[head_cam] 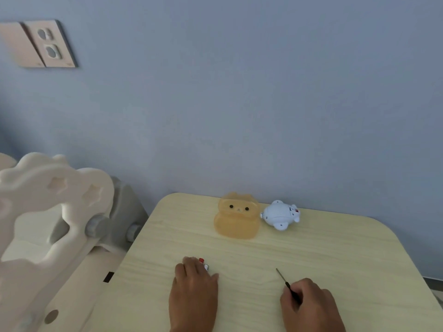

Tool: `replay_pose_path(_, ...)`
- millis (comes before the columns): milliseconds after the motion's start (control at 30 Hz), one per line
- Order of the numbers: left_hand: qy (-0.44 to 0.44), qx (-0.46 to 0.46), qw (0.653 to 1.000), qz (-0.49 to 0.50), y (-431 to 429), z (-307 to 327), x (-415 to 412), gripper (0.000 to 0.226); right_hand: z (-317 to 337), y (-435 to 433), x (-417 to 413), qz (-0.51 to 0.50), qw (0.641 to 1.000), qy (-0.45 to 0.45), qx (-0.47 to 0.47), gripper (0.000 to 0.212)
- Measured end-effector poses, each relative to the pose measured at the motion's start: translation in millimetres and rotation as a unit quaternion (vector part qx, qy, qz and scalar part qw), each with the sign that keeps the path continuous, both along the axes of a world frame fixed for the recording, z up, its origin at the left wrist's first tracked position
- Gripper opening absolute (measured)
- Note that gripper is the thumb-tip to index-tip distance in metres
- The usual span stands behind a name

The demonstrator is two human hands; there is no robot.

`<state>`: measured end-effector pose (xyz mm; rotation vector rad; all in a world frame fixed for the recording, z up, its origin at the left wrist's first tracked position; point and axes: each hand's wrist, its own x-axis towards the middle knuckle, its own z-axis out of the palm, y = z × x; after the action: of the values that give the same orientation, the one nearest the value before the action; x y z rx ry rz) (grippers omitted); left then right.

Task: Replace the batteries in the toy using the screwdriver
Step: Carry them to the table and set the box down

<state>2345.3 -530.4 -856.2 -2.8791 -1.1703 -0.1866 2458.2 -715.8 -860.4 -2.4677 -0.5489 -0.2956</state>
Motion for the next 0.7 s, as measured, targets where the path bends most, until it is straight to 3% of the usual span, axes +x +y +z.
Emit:
replay_pose_path(133, -0.017, -0.070, 0.997, -0.039, 4, 31, -6, 0.056, -2, 3, -2, -0.003, 0.999, -0.012, -0.036, 0.036)
replay_pose_path(200, -0.035, -0.114, 0.992, -0.051, 10, 46, -9, 0.071, -3, 2, 0, 0.002, 0.999, -0.015, -0.041, 0.039)
replay_pose_path(267, -0.033, -0.165, 0.981, -0.093, 27, 55, -17, 0.101, -6, 2, 1, 0.009, 0.998, -0.031, -0.045, 0.036)
replay_pose_path(367, 0.019, -0.204, 0.951, -0.232, 64, 63, -25, 0.123, -7, 2, 3, 0.019, 0.998, -0.041, -0.051, 0.038)
replay_pose_path(467, 0.039, -0.178, 0.919, -0.351, 84, 49, -21, 0.103, -11, 1, 6, 0.017, 0.998, -0.041, -0.048, 0.034)
replay_pose_path(600, -0.005, -0.050, 0.894, -0.445, 89, 14, -9, 0.071, -15, 1, 8, 0.021, 0.997, -0.072, -0.020, 0.031)
replay_pose_path(700, -0.082, -0.073, 0.882, -0.458, 91, 5, -7, 0.052, -15, 2, 9, 0.022, 0.996, -0.090, -0.016, 0.032)
